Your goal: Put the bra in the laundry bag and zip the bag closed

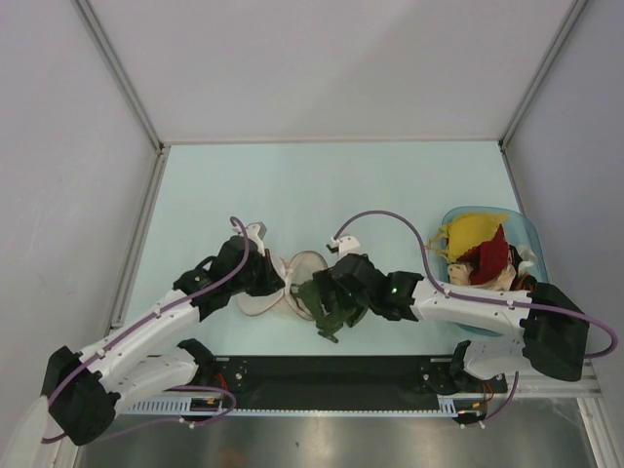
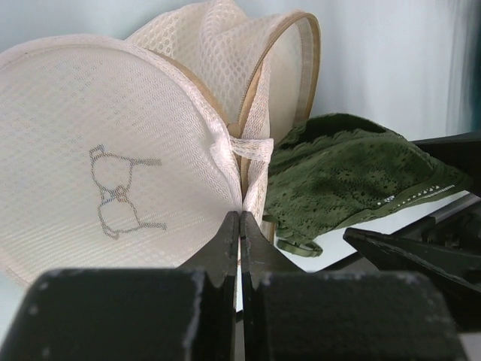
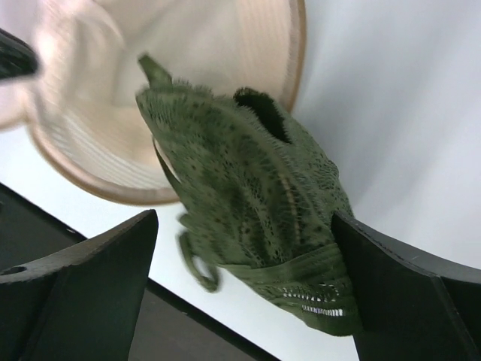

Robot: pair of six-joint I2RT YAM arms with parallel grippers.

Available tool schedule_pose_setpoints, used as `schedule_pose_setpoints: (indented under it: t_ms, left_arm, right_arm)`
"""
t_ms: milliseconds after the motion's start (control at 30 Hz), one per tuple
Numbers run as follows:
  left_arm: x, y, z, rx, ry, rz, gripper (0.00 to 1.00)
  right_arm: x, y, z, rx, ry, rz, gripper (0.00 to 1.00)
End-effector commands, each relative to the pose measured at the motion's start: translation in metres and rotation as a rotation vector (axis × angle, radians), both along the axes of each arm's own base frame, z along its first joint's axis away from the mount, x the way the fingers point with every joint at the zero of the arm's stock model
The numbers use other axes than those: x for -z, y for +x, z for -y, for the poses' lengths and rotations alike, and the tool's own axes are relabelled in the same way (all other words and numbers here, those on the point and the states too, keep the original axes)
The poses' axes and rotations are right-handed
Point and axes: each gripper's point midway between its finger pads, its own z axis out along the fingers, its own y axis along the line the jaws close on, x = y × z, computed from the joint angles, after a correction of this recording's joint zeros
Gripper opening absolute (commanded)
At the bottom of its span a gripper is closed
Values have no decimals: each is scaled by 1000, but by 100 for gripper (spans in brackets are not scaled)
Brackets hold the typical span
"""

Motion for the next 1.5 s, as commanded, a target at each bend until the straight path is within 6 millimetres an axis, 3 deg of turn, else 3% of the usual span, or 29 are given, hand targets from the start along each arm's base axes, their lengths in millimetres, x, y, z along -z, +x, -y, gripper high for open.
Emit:
schedule_pose_setpoints:
  t_ms: [0, 367, 500, 600, 633, 700, 767, 833, 900, 1033, 1067, 1133, 1167, 1200, 1333, 1467]
  left_arm:
    - [-9, 3, 10, 44, -29, 35, 0]
    - [-6, 1, 12, 62, -29, 22, 0]
    - [-5, 2, 13, 66, -28, 21, 0]
    - [-5, 1, 14, 70, -28, 18, 0]
    - [-3, 0, 14, 74, -27, 11, 0]
    - [-3, 0, 14, 80, -27, 11, 0]
    - [-4, -1, 16, 90, -31, 12, 0]
    - [-5, -1, 16, 92, -31, 11, 0]
    - [-6, -2, 17, 99, -37, 13, 0]
    - [-12, -4, 20, 120, -52, 20, 0]
    - [-14, -5, 20, 123, -60, 19, 0]
    - [-19, -4, 21, 122, -70, 35, 0]
    - [-20, -4, 21, 120, -76, 37, 0]
    - [-23, -5, 21, 121, -84, 43, 0]
    - [-32, -8, 23, 116, -129, 53, 0]
    - [-36, -9, 27, 112, -169, 53, 0]
  right_arm:
    - [6, -3, 16, -51, -31, 28, 98]
    - [56, -3, 50, 18, -133, -26, 100]
    - [65, -7, 55, 30, -124, -40, 96]
    - [69, -12, 57, 30, -81, -51, 76]
    - [69, -14, 55, 28, -61, -53, 59]
    - [72, -19, 61, 53, -38, -67, 47]
    - [68, -22, 61, 69, 2, -70, 28]
    - [57, -23, 63, 82, 41, -48, 9]
    - [40, -25, 63, 91, 76, -28, 0]
    - [-8, -14, 49, 174, 172, -12, 0]
    - [-16, -12, 44, 183, 189, -15, 0]
    - [-11, -8, 44, 254, 140, -56, 0]
    - [-27, -2, 35, 271, 160, -55, 0]
    - [-20, -1, 38, 322, 121, -85, 0]
    - [-11, 7, 18, 417, 137, -122, 0]
    - [-9, 12, -3, 502, 306, -116, 0]
